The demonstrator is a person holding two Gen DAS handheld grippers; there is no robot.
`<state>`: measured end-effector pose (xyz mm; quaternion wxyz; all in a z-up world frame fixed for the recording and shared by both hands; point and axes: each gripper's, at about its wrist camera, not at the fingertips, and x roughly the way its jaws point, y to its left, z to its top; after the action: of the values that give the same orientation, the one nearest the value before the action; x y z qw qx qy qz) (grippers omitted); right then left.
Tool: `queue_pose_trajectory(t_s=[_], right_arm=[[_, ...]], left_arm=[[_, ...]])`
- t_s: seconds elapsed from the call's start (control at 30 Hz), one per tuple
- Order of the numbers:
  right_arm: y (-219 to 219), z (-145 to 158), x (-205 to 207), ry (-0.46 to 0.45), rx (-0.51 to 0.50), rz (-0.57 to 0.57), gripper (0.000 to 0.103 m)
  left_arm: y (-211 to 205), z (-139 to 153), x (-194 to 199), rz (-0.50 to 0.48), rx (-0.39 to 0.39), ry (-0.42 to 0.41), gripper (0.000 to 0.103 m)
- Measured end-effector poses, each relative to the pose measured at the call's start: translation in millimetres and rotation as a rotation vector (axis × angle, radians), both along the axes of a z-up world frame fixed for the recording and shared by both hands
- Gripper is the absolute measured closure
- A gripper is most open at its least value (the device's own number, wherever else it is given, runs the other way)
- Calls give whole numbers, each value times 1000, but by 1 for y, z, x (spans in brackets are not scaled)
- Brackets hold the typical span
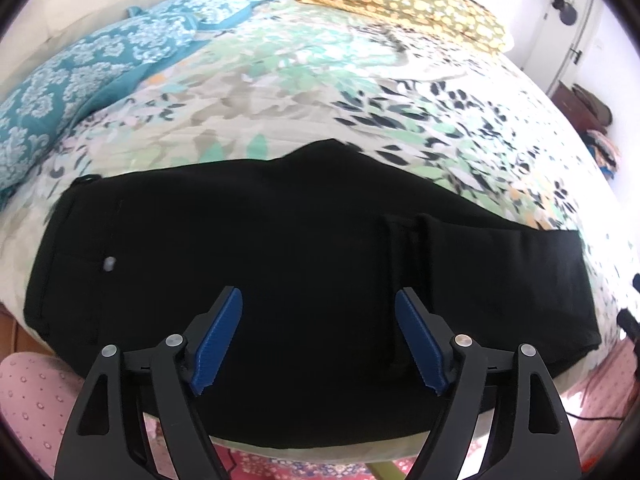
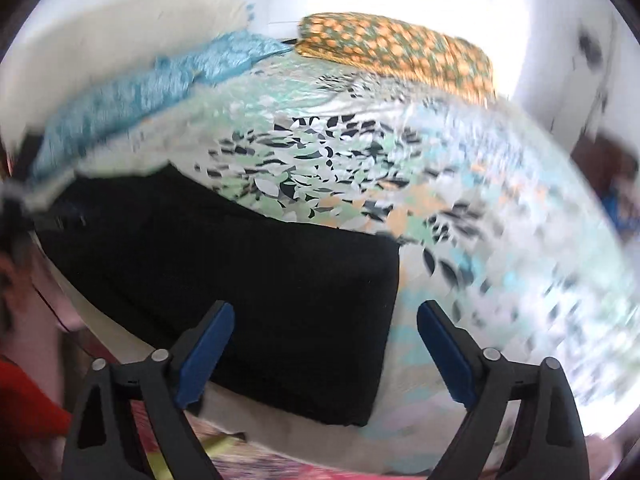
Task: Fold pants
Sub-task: 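Grasp the trouser end with the left gripper and lift it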
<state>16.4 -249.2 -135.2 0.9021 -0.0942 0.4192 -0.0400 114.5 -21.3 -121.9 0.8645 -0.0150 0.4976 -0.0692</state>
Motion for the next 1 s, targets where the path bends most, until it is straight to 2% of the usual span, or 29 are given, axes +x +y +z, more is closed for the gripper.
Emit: queue_pose_trajectory(t_s=[0.07, 0.3, 0.43, 0.57, 0.7, 0.77, 0.8, 0.83, 0.97, 1.0], right_arm=[[12, -6, 1, 18, -56, 37, 10], [26, -12, -3, 29, -112, 101, 10], [25, -14, -1, 35, -103, 90, 10], [22, -14, -2, 38, -84, 81, 10], [20, -15, -1, 45, -56, 94, 10], [22, -16, 0, 49, -47, 106, 10], [22, -17, 0, 51, -43, 113, 10], [23, -18, 0, 54, -35, 123, 10], [26, -20, 0, 66, 3, 149, 10], [27, -20, 0, 66, 12, 153, 10]], left_arm=[[6, -1, 0, 19, -13, 5, 22], [11, -3, 2, 53, 4, 8, 17], [17, -7, 6, 74, -14, 31, 17], [30, -1, 11, 91, -17, 19, 17], [77, 18, 27, 167, -3, -30, 17], [121, 28, 42, 242, 12, -35, 17], [141, 30, 49, 267, 0, -23, 12], [159, 28, 56, 286, -17, 0, 8], [229, -4, 84, 363, -51, 194, 8], [237, -11, 86, 372, -52, 218, 8]])
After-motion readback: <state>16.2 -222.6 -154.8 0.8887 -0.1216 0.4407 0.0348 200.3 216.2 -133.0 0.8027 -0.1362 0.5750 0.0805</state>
